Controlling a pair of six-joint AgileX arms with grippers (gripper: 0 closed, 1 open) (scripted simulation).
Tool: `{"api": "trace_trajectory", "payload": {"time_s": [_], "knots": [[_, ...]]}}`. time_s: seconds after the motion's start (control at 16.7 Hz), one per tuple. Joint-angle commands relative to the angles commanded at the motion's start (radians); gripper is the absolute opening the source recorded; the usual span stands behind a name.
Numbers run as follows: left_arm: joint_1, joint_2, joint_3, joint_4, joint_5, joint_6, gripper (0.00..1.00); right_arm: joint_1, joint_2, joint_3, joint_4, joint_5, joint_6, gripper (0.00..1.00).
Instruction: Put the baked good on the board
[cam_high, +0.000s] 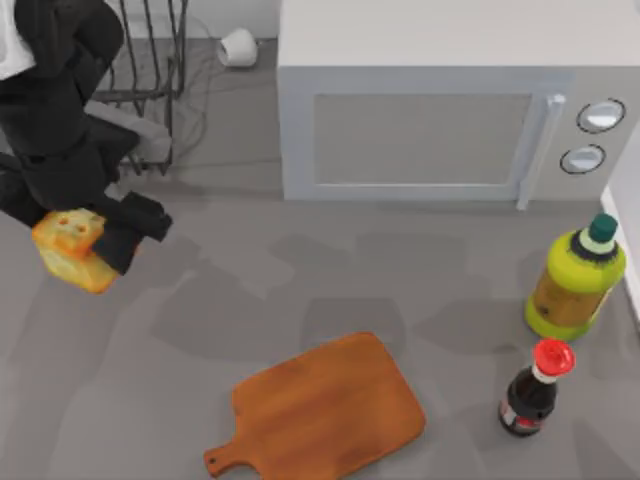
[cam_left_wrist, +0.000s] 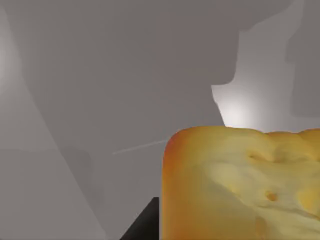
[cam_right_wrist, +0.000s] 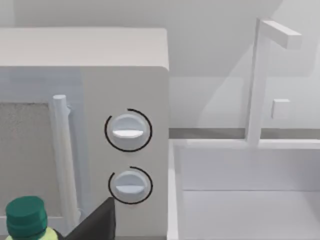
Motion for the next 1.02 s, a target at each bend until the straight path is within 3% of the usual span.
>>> {"api": "trace_trajectory", "payload": {"time_s": [0.54, 0.78, 1.02], "knots": [[-0.487, 0.004, -0.068, 0.054, 0.004, -0.889, 0.0, 0.0, 0.0, 0.0, 0.0, 0.0, 0.0, 1.0], [-0.62, -0.023, -0.096, 0.089, 0.0, -1.084, 0.0, 0.0, 0.0, 0.0, 0.0, 0.0, 0.0, 1.0], [-0.647, -0.031, -0.103, 0.098, -0.002, -1.12, 0.0, 0.0, 0.0, 0.0, 0.0, 0.0, 0.0, 1.0]]}}
